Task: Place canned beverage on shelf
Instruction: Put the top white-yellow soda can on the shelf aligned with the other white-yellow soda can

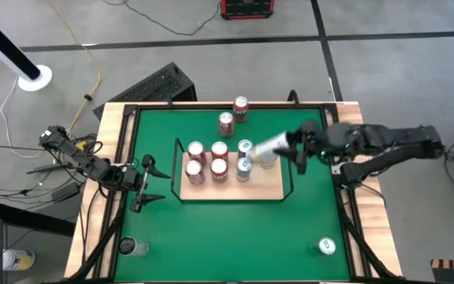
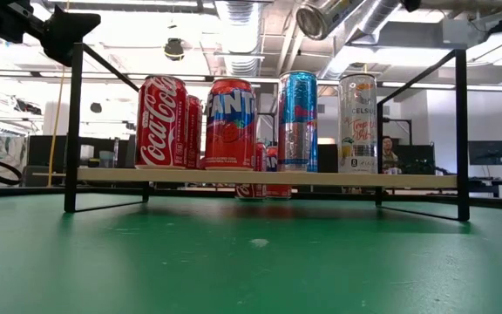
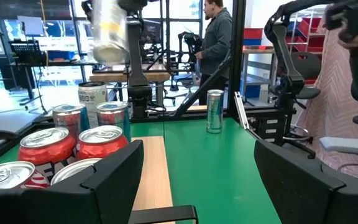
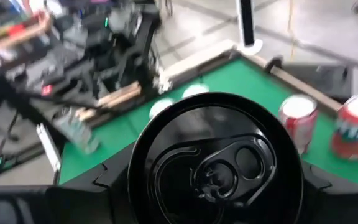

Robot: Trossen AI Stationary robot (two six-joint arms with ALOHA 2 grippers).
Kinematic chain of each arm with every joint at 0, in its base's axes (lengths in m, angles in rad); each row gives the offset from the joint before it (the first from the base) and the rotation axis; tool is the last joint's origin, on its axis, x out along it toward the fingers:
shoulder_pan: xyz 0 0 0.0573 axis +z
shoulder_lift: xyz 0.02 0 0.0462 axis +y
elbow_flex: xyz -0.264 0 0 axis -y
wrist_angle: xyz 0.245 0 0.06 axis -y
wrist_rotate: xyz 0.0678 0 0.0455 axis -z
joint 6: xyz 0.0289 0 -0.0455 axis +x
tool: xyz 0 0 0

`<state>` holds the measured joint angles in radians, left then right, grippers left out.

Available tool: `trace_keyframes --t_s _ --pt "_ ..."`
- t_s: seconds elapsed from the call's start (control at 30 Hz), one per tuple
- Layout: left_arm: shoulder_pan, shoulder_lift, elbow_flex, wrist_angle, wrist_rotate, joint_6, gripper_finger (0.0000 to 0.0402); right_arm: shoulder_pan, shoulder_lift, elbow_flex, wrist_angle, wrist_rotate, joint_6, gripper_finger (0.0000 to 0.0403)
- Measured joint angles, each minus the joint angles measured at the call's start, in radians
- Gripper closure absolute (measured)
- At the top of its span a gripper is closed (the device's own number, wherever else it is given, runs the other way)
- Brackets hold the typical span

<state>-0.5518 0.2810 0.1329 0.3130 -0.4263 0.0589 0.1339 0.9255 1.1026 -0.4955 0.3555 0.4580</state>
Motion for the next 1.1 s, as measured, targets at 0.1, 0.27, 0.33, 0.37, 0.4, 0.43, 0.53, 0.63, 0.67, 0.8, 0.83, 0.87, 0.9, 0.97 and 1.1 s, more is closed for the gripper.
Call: trace_keyframes --t_s 0.1,0.27,0.33,0.37,0.4,0.43,0.53,0.63,0.67,0.8,0.83,0.87,0.9,0.97,1.1 --pt "0.000 0.000 0.000 0.000 0.000 0.000 0.0109 0.066 0.067 0.034 -0.045 0.009 0.049 0.0119" --pt "0.000 0.000 0.000 -0.003 0.000 0.000 0.0109 0.143 0.183 0.124 -0.173 0.040 0.152 0.0119" --pt "0.000 0.000 0.000 -0.007 0.000 0.000 0.0109 0.168 0.226 0.156 -0.259 0.093 0.212 0.0119" --pt "0.000 0.000 0.000 -0.008 0.001 0.000 0.0109 0.177 0.247 0.170 -0.309 0.111 0.250 0.0119" --pt "0.000 0.000 0.000 -0.008 0.001 0.000 0.0109 0.184 0.268 0.180 -0.357 0.125 0.290 0.0119" --pt "0.000 0.000 0.000 -0.008 0.001 0.000 0.0109 0.189 0.286 0.186 -0.397 0.140 0.326 0.0119" --pt "0.000 0.000 0.000 -0.008 0.001 0.000 0.0109 0.194 0.330 0.188 -0.463 0.175 0.423 0.0119" --pt "0.000 0.000 0.000 -0.008 0.002 0.000 0.0109 0.182 0.375 0.187 -0.526 0.177 0.489 0.0119" --pt "0.000 0.000 0.000 -0.008 0.002 0.000 0.0109 0.175 0.391 0.186 -0.542 0.179 0.505 0.0119" --pt "0.000 0.000 0.000 -0.008 0.002 -0.006 0.0109 0.152 0.430 0.185 -0.569 0.172 0.523 0.0119" --pt "0.000 0.000 0.000 -0.009 0.002 -0.009 0.0109 0.149 0.437 0.185 -0.572 0.173 0.514 0.0119" --pt "0.000 0.000 0.000 -0.009 0.002 -0.010 0.0109 0.146 0.441 0.185 -0.575 0.173 0.505 0.0119" --pt "0.000 0.000 0.000 -0.009 0.002 -0.010 0.0109 0.144 0.449 0.185 -0.574 0.168 0.500 0.0119" --pt "0.000 0.000 0.000 -0.009 0.002 -0.007 0.0109 0.144 0.461 0.185 -0.572 0.166 0.494 0.0119" --pt "0.000 0.000 0.000 -0.009 0.002 0.000 0.0109 0.138 0.489 0.185 -0.574 0.162 0.522 0.0119"
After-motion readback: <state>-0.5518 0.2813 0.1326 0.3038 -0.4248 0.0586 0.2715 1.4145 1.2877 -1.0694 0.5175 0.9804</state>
